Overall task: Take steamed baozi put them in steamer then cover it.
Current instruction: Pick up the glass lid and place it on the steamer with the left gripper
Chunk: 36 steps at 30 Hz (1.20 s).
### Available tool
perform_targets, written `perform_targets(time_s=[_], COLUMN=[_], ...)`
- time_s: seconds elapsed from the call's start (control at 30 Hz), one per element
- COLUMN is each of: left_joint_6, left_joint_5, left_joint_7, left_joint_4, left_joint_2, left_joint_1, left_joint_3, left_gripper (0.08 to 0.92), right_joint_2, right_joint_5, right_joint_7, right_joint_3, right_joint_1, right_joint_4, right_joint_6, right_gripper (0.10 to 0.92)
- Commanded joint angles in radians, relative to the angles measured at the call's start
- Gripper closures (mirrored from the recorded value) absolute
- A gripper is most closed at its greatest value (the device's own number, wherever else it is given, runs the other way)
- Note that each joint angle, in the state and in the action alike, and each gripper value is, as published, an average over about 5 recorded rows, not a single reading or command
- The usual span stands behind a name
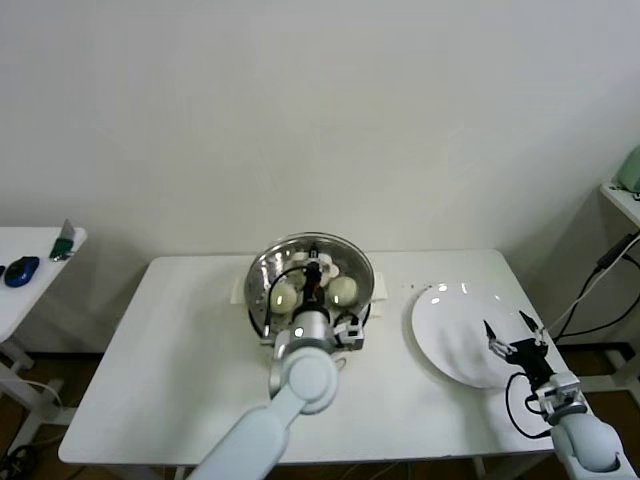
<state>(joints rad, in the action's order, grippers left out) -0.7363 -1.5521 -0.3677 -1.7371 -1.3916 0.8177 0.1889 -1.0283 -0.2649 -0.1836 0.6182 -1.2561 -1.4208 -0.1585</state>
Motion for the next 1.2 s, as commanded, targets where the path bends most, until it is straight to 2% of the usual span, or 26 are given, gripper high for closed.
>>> perform_targets(time_s=[0.03,1.2], left_joint_6=[-0.049,-0.049], left_joint_5=[0.017,0.168], left_joint_7=[0.013,0.135], left_joint_4=[0.033,0.058], left_joint_2=[0.011,0.02], left_joint_1=[-0.01,0.007], left_joint_3=[-0.005,-0.016], left_gripper=[0.85,0.84], right_joint_2=[0.002,-0.007], right_joint_5=[0.005,0.019], right_joint_7=[0.001,-0.008], right_joint_3=[0.0,0.008], right_joint_1=[-0.001,-0.005], right_joint_4=[-0.002,-0.002], right_joint_6=[0.0,-0.007], right_gripper=[0.203,0.203])
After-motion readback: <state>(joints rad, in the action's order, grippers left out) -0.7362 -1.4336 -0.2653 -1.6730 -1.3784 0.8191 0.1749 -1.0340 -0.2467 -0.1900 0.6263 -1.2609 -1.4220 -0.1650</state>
